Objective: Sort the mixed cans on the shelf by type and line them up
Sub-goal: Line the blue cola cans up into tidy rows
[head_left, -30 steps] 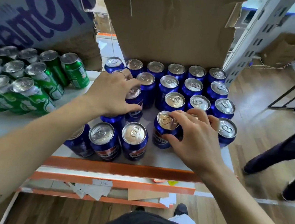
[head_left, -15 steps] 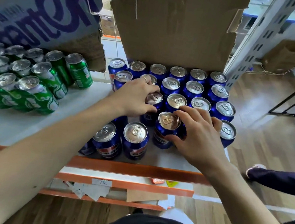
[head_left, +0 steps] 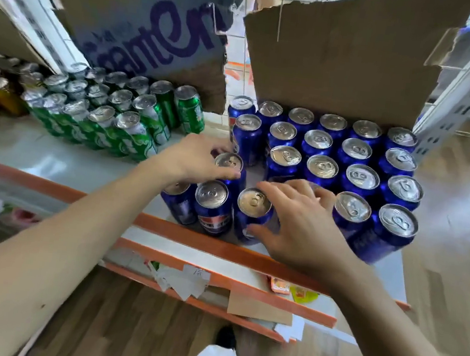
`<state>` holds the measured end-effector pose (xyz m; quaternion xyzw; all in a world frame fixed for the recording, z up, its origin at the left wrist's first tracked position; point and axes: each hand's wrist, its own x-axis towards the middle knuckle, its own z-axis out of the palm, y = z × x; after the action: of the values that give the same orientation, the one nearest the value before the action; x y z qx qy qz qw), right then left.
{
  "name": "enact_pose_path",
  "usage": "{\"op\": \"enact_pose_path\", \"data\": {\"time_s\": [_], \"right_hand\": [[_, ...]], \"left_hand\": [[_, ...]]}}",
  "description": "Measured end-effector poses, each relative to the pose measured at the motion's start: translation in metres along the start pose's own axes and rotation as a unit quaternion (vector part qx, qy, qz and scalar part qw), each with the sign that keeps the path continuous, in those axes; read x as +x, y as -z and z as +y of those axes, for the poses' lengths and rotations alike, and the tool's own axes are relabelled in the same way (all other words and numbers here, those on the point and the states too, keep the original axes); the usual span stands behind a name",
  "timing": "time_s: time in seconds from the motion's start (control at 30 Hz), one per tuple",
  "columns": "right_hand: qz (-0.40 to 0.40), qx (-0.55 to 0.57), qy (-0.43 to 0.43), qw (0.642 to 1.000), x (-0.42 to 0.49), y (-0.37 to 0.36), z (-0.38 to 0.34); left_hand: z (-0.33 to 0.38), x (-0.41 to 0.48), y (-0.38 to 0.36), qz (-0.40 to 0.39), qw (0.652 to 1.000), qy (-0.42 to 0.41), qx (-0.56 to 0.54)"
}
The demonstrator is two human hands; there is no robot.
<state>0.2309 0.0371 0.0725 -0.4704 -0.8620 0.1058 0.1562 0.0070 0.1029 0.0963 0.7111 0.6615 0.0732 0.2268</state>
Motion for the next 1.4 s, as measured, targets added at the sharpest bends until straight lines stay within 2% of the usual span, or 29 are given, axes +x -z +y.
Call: {"op": "enact_pose_path", "data": {"time_s": [0.23, 0.37, 0.7, 0.8, 0.9, 1.0, 1.1, 1.27, 1.4], "right_hand": [[-0.040, -0.084, 0.007, 0.996, 0.016, -0.010, -0.005], [-0.011, -0.110, -0.004, 0.994, 0.022, -0.013, -0.004], [0.059, -0.124, -0.147, 0.980, 0.036, -0.022, 0.002], [0.073, -0.106, -0.187, 0.974, 0.032, -0.025, -0.003], [0.153, -0.074, -0.185, 0.968, 0.014, -0.030, -0.012], [0.221, -0.056, -0.179, 0.957, -0.005, -0.047, -0.037], [0.217, -0.022, -0.170, 0.961, -0.008, -0.069, -0.063], [0.151, 0.014, -0.174, 0.973, 0.010, -0.093, -0.084], [0.180, 0.044, -0.186, 0.965, 0.016, -0.095, -0.083]], "left_hand": [[0.002, 0.011, -0.007, 0.029, 0.998, -0.020, 0.053], [-0.001, 0.031, -0.007, 0.019, 0.995, -0.051, 0.085], [-0.009, 0.067, -0.006, -0.003, 0.985, -0.155, 0.071], [-0.032, 0.060, -0.005, 0.007, 0.985, -0.167, 0.029], [-0.065, 0.034, 0.006, 0.012, 0.986, -0.157, -0.058], [-0.106, -0.009, 0.010, -0.024, 0.982, -0.163, -0.087], [-0.132, -0.035, -0.011, -0.034, 0.979, -0.154, -0.127], [-0.143, -0.039, -0.038, 0.021, 0.964, -0.175, -0.200], [-0.137, -0.026, -0.043, 0.052, 0.962, -0.170, -0.208]]}}
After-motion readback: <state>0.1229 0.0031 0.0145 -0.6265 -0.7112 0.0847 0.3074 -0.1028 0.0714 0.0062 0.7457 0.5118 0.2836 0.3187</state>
